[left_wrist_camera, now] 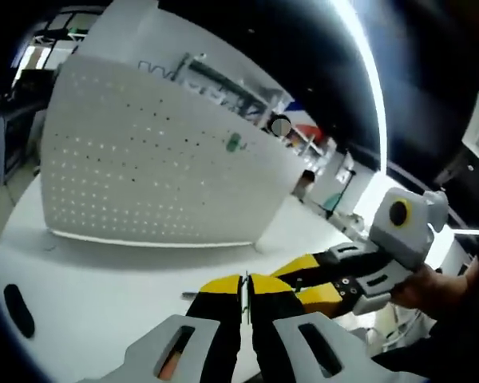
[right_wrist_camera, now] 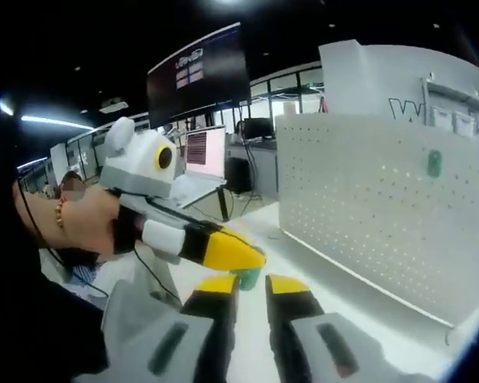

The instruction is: Insert the hook assembly into the mounting plate slot until the hook locks in place.

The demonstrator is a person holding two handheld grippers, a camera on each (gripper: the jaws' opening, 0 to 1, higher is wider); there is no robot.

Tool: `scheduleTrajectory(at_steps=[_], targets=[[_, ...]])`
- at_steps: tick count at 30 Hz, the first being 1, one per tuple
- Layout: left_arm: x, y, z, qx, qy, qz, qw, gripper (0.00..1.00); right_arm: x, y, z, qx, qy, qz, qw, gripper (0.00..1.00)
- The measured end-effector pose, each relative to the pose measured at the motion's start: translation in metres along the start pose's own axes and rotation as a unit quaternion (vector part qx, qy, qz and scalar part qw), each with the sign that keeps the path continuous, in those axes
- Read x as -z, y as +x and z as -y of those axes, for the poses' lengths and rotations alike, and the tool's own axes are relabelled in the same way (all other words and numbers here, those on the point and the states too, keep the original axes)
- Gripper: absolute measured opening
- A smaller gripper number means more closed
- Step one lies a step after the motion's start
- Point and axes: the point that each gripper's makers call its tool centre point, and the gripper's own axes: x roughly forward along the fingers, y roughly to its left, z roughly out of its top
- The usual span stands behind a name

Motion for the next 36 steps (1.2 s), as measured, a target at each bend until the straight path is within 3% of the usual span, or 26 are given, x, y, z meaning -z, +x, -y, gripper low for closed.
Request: scheduleTrajectory(at_steps=[15,23,36], targets=[[-0.0032,0.0013,0.0056,0.011,-0.022,0.024,0.9994,0.02,-0.0024,0.0005,0.0029,0.013,-0.011,0.003,0.9999,0.05],[-0.0025,0.0020,0.0060,0.009,-0.025,0.025,0.9993,0.02,-0.0036,0.0017,0.0004,0.027,-0.085,-0.012,0.9960,0.04],[-0.0069,0.0025,0.0066,0.008,-0.034,0.035,0.9988,0.02,-0.0084,-0.0013,0.0038,0.034,-0.072,0.000,0.9968,0.03]])
